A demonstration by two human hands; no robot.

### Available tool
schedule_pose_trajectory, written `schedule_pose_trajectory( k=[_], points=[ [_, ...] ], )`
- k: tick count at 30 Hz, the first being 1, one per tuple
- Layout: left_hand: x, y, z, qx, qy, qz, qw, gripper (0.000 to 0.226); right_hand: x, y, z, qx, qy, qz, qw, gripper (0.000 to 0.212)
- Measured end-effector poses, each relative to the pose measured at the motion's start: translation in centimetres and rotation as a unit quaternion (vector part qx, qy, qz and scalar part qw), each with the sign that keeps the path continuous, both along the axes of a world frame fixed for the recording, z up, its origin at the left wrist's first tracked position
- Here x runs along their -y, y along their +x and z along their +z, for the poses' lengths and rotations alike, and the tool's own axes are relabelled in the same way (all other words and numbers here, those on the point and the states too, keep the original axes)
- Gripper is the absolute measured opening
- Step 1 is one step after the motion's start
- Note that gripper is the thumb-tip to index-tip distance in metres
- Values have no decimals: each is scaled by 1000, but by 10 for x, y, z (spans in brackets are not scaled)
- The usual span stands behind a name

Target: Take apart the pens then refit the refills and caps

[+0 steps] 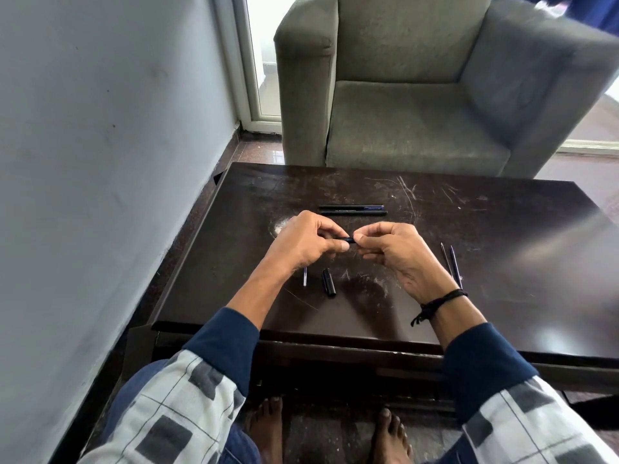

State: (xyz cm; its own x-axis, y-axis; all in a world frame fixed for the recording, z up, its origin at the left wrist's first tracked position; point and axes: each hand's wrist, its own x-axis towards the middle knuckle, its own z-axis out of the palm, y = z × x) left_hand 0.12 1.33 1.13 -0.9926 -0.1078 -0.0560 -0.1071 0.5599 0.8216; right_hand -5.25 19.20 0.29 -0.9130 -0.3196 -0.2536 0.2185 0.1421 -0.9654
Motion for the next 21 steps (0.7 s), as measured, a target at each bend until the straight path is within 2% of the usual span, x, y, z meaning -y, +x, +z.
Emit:
schedule_pose_trajectory(
  k=[6, 11, 16, 18, 21],
  points=[
    [1, 0, 0, 2, 1, -1, 1000, 14, 1, 2, 1, 12, 18, -8, 1000, 23],
    [0, 0, -1, 9, 1, -1, 1000, 12, 0, 2, 3, -17, 21, -7, 1000, 6],
    [0, 0, -2, 7, -5, -2, 1000, 13, 1, 6, 2, 2, 57, -1, 998, 22],
    [-1, -1, -3, 8, -7, -8, 1000, 14, 2, 6, 0, -6, 74, -7, 997, 22],
    [-1, -1, -4, 9, -4, -9, 1000, 14, 1, 5, 2, -15, 51, -2, 999, 13]
  ],
)
